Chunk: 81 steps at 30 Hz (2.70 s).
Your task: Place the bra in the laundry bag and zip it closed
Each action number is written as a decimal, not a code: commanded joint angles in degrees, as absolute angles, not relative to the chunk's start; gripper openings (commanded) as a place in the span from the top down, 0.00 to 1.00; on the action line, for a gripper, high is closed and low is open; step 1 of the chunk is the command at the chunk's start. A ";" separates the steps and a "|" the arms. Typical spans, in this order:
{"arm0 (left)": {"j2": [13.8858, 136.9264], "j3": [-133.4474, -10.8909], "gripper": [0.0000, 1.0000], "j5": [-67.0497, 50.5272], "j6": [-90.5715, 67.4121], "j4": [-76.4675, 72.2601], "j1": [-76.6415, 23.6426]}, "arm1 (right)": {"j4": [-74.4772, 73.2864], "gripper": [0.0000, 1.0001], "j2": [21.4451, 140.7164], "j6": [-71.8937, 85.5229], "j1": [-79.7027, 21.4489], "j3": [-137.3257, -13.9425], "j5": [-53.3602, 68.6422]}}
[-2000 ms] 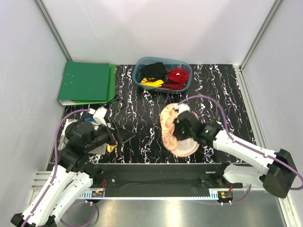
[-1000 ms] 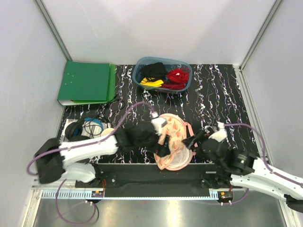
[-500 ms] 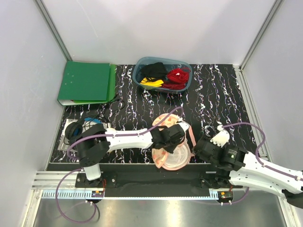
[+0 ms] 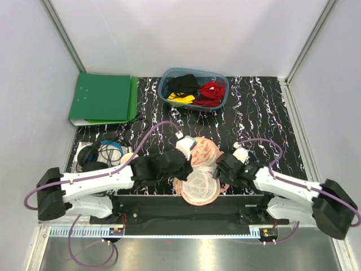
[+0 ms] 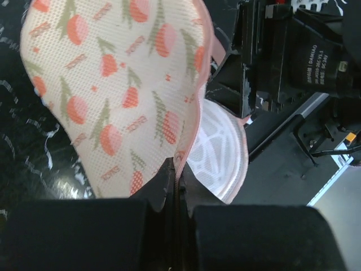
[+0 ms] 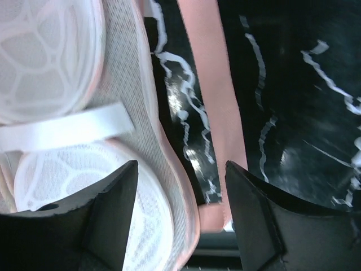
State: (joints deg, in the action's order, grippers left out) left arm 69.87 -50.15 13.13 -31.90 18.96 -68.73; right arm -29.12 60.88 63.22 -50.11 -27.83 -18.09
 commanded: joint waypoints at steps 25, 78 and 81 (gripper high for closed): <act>34.02 -26.37 1.00 31.46 -53.00 24.17 -60.38 | -19.08 0.40 74.97 37.63 -35.07 -41.66 -5.20; 41.75 -36.47 0.16 21.54 -32.70 19.60 -56.96 | -29.26 0.27 127.67 -22.82 -22.94 -120.57 11.68; 41.22 -36.48 0.16 18.47 -32.26 19.34 -54.85 | -33.92 0.28 132.69 -29.58 -22.59 -126.02 16.50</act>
State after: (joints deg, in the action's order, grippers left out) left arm 42.00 -34.04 24.45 -34.50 24.08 -57.01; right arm -28.49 127.33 -14.52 -23.35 -119.24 7.31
